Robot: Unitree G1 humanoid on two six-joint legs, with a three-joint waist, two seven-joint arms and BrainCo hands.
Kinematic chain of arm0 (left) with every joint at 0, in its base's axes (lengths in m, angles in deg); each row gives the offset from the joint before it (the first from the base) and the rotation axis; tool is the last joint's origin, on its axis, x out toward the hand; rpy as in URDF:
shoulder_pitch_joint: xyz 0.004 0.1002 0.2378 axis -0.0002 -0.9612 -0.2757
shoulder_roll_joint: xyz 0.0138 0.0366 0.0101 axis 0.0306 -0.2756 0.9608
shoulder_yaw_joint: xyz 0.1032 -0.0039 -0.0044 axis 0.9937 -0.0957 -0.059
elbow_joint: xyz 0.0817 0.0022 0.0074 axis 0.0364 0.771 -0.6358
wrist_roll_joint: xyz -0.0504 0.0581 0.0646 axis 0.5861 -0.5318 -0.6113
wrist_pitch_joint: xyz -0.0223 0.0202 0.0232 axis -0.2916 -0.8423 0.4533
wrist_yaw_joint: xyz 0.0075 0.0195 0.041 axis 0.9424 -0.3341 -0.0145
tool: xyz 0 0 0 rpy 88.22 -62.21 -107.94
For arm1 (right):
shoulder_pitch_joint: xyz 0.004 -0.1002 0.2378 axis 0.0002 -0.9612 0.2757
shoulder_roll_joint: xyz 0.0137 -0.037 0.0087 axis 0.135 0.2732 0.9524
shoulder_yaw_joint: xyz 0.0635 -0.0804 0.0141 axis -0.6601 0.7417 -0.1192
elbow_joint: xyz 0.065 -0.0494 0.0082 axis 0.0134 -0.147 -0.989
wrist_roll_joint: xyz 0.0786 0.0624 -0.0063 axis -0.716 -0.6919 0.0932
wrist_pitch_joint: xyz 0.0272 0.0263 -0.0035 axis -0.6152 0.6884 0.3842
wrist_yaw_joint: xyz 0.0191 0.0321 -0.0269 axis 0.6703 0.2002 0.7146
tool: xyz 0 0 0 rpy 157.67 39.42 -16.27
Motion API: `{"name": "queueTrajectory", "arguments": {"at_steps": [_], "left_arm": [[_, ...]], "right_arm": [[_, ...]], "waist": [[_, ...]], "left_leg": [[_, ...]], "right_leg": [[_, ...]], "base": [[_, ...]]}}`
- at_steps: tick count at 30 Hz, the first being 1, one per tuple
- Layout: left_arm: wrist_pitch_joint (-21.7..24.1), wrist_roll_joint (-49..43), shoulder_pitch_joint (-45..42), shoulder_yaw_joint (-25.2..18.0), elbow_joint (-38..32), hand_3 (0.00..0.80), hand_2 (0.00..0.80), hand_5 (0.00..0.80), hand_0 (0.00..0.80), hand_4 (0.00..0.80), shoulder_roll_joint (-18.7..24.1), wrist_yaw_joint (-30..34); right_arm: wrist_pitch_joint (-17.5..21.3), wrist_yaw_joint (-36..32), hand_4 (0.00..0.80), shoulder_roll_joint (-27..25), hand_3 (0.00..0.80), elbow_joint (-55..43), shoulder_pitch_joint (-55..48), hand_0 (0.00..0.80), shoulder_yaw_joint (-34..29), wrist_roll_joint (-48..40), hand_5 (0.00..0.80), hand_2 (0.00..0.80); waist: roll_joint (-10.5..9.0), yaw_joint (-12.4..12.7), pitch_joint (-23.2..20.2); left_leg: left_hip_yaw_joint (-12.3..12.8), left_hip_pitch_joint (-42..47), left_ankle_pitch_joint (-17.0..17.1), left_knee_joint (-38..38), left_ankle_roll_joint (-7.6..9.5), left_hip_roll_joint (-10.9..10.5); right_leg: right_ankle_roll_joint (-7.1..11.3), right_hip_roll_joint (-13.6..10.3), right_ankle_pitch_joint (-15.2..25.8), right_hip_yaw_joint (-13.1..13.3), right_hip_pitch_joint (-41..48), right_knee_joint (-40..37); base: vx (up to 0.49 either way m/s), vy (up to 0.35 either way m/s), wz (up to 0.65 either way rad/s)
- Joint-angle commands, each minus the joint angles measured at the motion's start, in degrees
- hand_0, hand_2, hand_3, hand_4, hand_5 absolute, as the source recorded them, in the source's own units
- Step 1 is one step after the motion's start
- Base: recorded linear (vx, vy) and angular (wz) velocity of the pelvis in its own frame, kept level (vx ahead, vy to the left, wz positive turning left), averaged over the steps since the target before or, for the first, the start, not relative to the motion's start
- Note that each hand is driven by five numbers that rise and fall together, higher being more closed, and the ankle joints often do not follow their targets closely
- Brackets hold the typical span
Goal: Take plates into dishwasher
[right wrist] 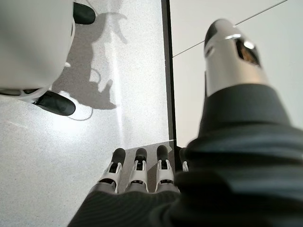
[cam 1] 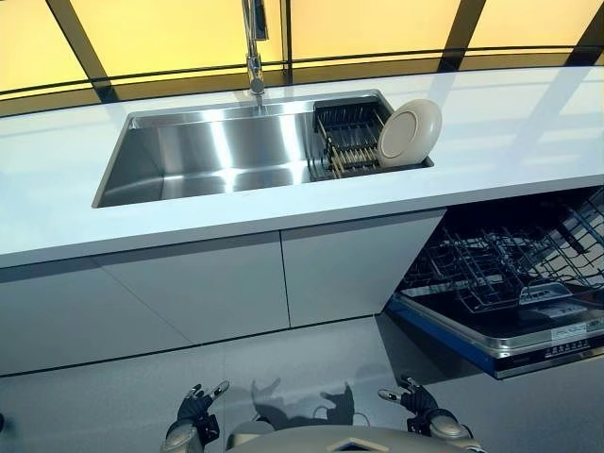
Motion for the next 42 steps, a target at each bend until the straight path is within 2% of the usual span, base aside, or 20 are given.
{"name": "queueTrajectory", "arguments": {"at_steps": [1,6,20,27,31,34,36,42], "left_arm": [[2.2,0.5,4.1,1.0,1.3,0.0,0.0,0.0,0.0,0.0,-0.2,-1.6],[0.4,1.7,4.2,0.6,1.3,0.0,0.0,0.0,0.0,0.0,-0.4,0.8],[0.7,1.5,4.2,0.2,1.9,0.0,0.0,0.0,0.0,0.0,-0.5,0.5],[0.5,1.4,4.2,0.5,1.7,0.0,0.0,0.0,0.0,0.0,-0.6,0.8],[0.1,1.3,4.1,0.4,1.2,0.0,0.0,0.0,0.0,0.0,-0.2,0.8],[-0.3,1.3,3.7,-0.2,0.4,0.0,0.0,0.0,0.0,0.0,0.5,0.6],[-0.2,1.3,2.7,-0.9,-0.5,0.0,0.0,0.0,0.0,0.0,1.1,0.8],[0.5,1.2,0.4,-3.5,-1.8,0.0,0.0,0.0,0.0,0.0,2.2,1.4]], "right_arm": [[2.0,-0.4,0.0,0.8,0.0,1.8,5.2,0.0,1.2,0.8,0.0,0.0],[2.0,-0.5,0.0,0.9,0.0,1.9,5.1,0.0,1.0,0.6,0.0,0.0],[2.5,-0.3,0.0,1.0,0.0,1.8,4.9,0.0,0.8,0.8,0.0,0.0],[5.2,-1.1,0.0,0.9,0.0,0.6,5.0,0.0,0.7,-1.5,0.0,0.0],[9.3,-3.1,0.0,0.4,0.0,-1.4,4.9,0.0,0.1,-6.4,0.0,0.0],[13.0,-5.6,0.0,-1.1,0.0,-9.5,5.0,0.0,-1.1,-10.2,0.0,0.0],[13.2,-5.1,0.0,-2.7,0.0,-19.0,4.4,0.0,-2.0,-11.1,0.0,0.0],[17.8,-3.8,0.0,-7.1,0.0,-41.4,3.2,0.0,-6.7,-11.3,0.0,0.0]], "waist": [[-1.4,0.4,1.1],[-1.51,0.7,1.1],[-1.21,0.7,1.3],[-1.36,0.7,1.4],[-1.48,0.5,1.6],[-1.9,0.1,1.9],[-2.12,-0.4,2.0],[-2.67,-2.2,1.9]], "left_leg": [[1.4,1.7,-3.3,0.8,4.51,-4.2],[1.2,1.7,-3.3,0.8,4.47,-4.2],[1.1,1.9,-3.3,0.6,4.68,-4.3],[1.1,2.0,-3.3,0.6,4.67,-4.3],[1.1,2.2,-3.4,0.7,4.64,-4.3],[1.5,2.1,-3.4,0.8,4.67,-4.2],[1.9,2.0,-3.5,0.8,4.72,-4.1],[3.2,2.0,-4.0,0.6,4.73,-3.8]], "right_leg": [[-0.34,0.2,2.3,1.7,-2.4,1.3],[-0.28,0.2,2.3,1.5,-2.4,1.3],[-0.25,0.0,2.3,1.3,-2.2,1.2],[-0.22,0.0,2.4,1.4,-2.1,1.3],[-0.12,0.0,2.5,1.6,-2.0,1.4],[-0.03,0.1,2.6,2.1,-2.3,1.7],[0.07,0.1,2.7,2.4,-2.7,1.7],[0.32,0.3,2.6,3.3,-3.5,1.7]], "base": [[0.0,0.0,0.0],[0.0,0.0,0.0],[0.0,0.0,0.0],[0.0,0.0,0.0],[0.0,0.0,0.0],[-0.015,-0.024,0.0],[-0.031,-0.036,0.0],[0.0,0.0,0.0]]}}
